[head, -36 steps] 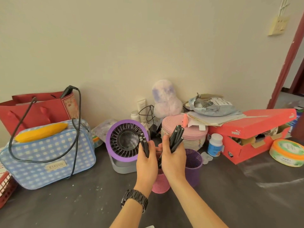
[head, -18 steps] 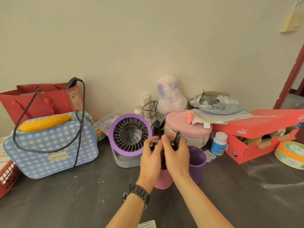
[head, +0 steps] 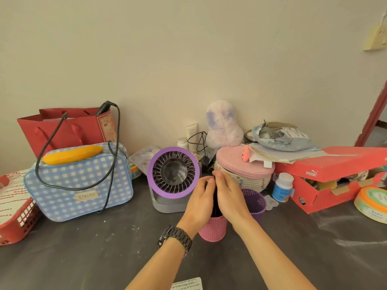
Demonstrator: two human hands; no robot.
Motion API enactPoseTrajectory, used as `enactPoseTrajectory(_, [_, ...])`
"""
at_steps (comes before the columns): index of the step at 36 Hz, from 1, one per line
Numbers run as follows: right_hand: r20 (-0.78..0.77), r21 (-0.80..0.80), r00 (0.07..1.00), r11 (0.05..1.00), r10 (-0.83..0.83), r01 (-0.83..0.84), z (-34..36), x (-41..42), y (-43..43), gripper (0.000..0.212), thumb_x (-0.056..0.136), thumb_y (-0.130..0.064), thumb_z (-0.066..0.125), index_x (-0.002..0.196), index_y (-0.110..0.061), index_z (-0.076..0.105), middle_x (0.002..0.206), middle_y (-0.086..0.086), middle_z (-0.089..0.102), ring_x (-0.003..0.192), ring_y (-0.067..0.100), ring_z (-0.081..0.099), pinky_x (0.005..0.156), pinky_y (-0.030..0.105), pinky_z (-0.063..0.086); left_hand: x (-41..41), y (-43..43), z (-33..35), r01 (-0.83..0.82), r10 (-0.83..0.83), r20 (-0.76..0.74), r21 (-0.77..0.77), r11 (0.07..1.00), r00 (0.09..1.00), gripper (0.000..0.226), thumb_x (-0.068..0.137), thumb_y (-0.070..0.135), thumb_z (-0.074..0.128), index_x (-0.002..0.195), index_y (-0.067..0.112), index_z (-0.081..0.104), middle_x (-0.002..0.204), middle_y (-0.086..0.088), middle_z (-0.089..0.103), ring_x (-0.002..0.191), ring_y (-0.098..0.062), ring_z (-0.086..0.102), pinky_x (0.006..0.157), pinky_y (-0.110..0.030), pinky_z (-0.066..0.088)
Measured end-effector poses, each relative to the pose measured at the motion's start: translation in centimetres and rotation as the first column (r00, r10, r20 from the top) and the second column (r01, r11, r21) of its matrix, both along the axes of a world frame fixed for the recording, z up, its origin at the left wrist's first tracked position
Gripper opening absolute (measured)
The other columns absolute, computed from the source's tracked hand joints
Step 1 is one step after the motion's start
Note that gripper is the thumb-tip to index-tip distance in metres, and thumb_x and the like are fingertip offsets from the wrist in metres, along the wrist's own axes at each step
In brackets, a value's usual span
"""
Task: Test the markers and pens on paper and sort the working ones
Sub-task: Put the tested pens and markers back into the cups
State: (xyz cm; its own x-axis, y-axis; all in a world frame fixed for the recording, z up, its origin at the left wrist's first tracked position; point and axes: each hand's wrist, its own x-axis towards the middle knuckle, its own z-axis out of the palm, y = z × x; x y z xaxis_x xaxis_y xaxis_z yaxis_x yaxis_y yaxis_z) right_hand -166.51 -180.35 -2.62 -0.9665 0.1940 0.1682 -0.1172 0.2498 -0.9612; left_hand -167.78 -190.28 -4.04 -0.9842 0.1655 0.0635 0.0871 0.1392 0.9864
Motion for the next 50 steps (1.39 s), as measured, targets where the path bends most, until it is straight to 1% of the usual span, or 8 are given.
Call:
enactPoseTrajectory(6, [0.034,0.046,0.998,0.998,0.047,-0.049,0.8,1.0,1.2,0.040,0.109,-0.037,0.036,0.144,-0.026,0.053,0.138,-0.017,0.053,0.132,0.002,0.045,0.111,0.027,0.035,1.6,-2.2,1.4,-0.039,0.034,-0.061,-0.085,0.996,0.998,0.036,0.107,0.037,0.041,0.140,0.029,0.050,0.133,0.010,0.059,0.122,-0.001,0.055,0.106,-0.029,0.045])
enactPoseTrajectory(12, [-0.098,0.091,0.994,0.994,-0.050,0.059,1.5,5.3,2.1,0.015,0.104,-0.037,0.048,0.112,-0.047,0.055,0.106,-0.040,0.055,0.099,-0.020,0.052,0.084,0.007,0.035,6.0,-7.5,1.7,-0.080,0.050,-0.148,-0.204,0.976,0.988,0.029,0.104,0.029,0.049,0.133,0.033,0.055,0.128,0.028,0.057,0.113,0.025,0.046,0.086,0.004,0.038])
enactPoseTrajectory(20, [-0.148,0.002,0.989,1.000,-0.012,0.012,-1.6,15.0,-1.2,0.029,0.094,-0.013,0.067,0.100,-0.042,0.069,0.107,-0.026,0.071,0.099,-0.010,0.064,0.082,0.007,0.048,15.0,-16.1,0.2,-0.143,0.113,-0.109,-0.334,0.932,0.988,0.024,0.101,0.031,0.056,0.120,0.046,0.059,0.121,0.029,0.062,0.119,0.015,0.050,0.102,-0.017,0.042])
enactPoseTrajectory(29, [0.106,0.091,0.937,0.935,0.333,-0.343,-5.4,23.6,-9.0,0.024,0.087,0.001,0.073,0.096,-0.022,0.074,0.097,-0.016,0.076,0.089,-0.002,0.070,0.074,0.008,0.052,26.8,-27.5,-2.6,-0.445,0.360,-0.263,-0.492,0.748,0.895,0.026,0.095,0.021,0.067,0.112,0.040,0.062,0.118,0.021,0.062,0.112,0.002,0.058,0.103,-0.024,0.041])
enactPoseTrajectory(35, [0.281,0.439,0.838,0.713,0.468,-0.546,-5.7,26.2,-14.3,0.021,0.093,-0.041,0.067,0.112,-0.046,0.059,0.115,-0.034,0.062,0.108,-0.014,0.055,0.092,0.012,0.044,30.6,-34.0,-3.5,-0.488,0.492,-0.240,-0.735,0.471,0.837,0.034,0.095,0.035,0.061,0.129,0.029,0.060,0.142,0.002,0.049,0.137,-0.021,0.038,0.112,-0.033,0.031])
enactPoseTrajectory(38, [0.401,0.569,0.788,0.547,0.468,-0.614,-5.5,26.3,-17.2,0.055,0.090,-0.072,0.048,0.137,-0.044,0.046,0.129,-0.030,0.052,0.115,-0.007,0.050,0.100,0.017,0.039,31.0,-36.0,-3.6,-0.427,0.579,-0.163,-0.831,0.357,0.799,0.051,0.094,0.050,0.055,0.139,0.028,0.049,0.150,0.000,0.041,0.140,-0.026,0.032,0.111,-0.042,0.036])
enactPoseTrajectory(42, [0.447,0.647,0.810,0.487,0.380,-0.586,-4.9,25.2,-21.3,0.095,0.080,-0.090,0.028,0.152,-0.028,0.033,0.142,-0.009,0.052,0.126,0.014,0.052,0.102,0.033,0.046,30.5,-37.2,-3.0,-0.249,0.657,0.054,-0.899,0.359,0.752,0.079,0.089,0.074,0.044,0.151,0.028,0.030,0.153,-0.005,0.035,0.139,-0.032,0.032,0.102,-0.049,0.042])
enactPoseTrajectory(50, [0.490,0.786,0.844,0.308,0.218,-0.536,-4.5,23.3,-28.4,0.111,0.077,-0.095,0.010,0.160,-0.026,-0.013,0.153,0.017,0.037,0.128,0.034,0.054,0.092,0.044,0.046,28.6,-36.4,-1.9,-0.074,0.673,0.136,-0.959,0.275,0.727,0.101,0.077,0.088,0.046,0.146,0.015,0.038,0.148,-0.010,0.037,0.139,-0.032,0.034,0.103,-0.046,0.042])
